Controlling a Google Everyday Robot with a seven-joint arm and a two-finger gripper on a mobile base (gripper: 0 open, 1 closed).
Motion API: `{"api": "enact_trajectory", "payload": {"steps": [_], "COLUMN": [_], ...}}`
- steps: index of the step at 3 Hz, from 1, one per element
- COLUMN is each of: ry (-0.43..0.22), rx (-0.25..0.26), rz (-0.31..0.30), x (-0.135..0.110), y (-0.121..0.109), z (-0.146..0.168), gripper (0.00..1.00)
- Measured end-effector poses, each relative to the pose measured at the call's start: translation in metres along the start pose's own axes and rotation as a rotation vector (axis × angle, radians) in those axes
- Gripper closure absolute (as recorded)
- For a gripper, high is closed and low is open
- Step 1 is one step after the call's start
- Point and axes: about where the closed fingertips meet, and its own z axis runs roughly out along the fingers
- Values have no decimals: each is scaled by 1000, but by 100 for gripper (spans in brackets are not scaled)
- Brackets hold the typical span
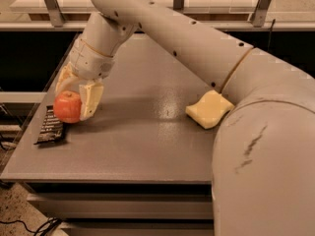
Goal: Move apple near rxbar chocolate
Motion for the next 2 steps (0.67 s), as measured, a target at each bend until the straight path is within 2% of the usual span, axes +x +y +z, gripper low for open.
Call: {"api": "enact_trajectory", "payload": {"steps": [1, 2], "ry": [-1, -5], "rx": [-3, -6], "rz": [-5, -12], "x": [0, 1], "y": [-1, -2], "z": [0, 0], "gripper": [13, 0]}}
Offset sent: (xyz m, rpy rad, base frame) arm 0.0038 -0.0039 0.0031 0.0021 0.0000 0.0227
